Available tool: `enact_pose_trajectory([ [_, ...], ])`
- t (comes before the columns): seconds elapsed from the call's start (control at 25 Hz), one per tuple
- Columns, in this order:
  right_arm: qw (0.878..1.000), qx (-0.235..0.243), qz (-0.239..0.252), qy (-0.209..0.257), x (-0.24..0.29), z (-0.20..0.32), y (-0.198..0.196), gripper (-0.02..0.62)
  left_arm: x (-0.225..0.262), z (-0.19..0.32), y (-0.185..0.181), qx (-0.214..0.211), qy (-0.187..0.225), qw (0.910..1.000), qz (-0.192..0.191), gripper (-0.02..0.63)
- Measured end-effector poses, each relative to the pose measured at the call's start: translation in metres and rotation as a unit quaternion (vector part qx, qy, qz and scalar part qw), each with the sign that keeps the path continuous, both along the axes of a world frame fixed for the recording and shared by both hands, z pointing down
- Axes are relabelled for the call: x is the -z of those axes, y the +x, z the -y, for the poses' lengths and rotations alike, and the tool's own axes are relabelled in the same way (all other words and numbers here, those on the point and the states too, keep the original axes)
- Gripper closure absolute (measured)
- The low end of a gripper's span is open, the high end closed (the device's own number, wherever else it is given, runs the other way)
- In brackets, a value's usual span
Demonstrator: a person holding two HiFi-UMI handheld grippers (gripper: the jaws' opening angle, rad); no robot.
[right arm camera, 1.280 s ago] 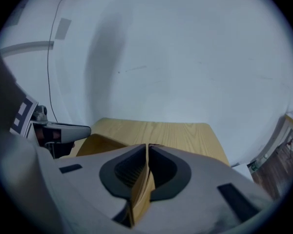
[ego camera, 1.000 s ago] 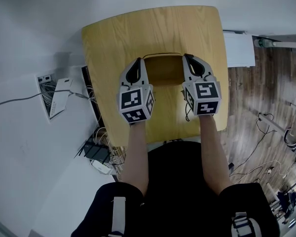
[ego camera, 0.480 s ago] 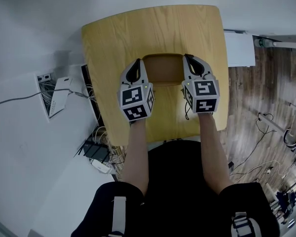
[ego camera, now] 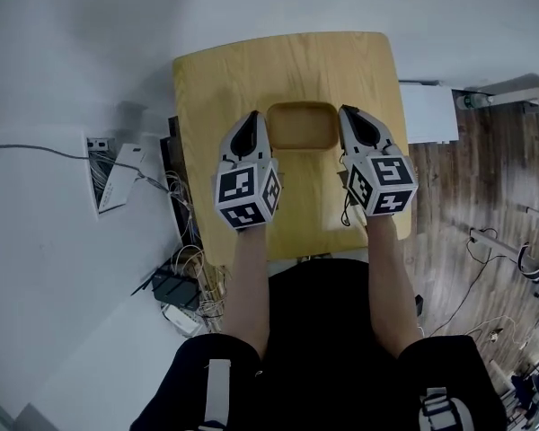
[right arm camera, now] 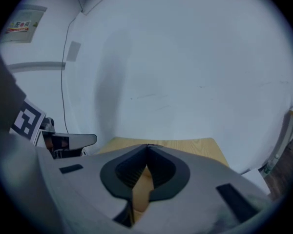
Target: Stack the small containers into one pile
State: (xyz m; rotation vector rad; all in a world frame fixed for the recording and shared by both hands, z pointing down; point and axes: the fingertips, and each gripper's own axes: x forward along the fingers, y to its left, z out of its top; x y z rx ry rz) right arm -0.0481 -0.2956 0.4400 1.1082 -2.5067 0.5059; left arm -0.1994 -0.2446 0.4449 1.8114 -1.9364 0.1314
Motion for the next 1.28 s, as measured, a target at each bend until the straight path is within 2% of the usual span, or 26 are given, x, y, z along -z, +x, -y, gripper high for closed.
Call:
enact_pose_trajectory([
  [0.32,0.995,0.014,0.061,0.073,0.081,-0.045,0.007,0.589,0.076,-0.036,0.013,-0.011,0.082,0.9965,0.009,0.598],
  [0.72,0.978,0.017,0.112,0.174,0.186,-0.064,0.026,0.59,0.168,-0.044,0.044,-0.036,0.175,0.9833,0.033,0.598],
  [1.0,0.972,0.03,0.124,0.199,0.214,-0.063,0.05,0.591,0.213,-0.045,0.078,-0.041,0.208,0.975,0.067,0.598],
  [1.28,0.965,0.051,0.134,0.219,0.237,-0.061,0.071,0.591,0.24,-0.048,0.1,-0.025,0.225,0.9695,0.093,0.598],
])
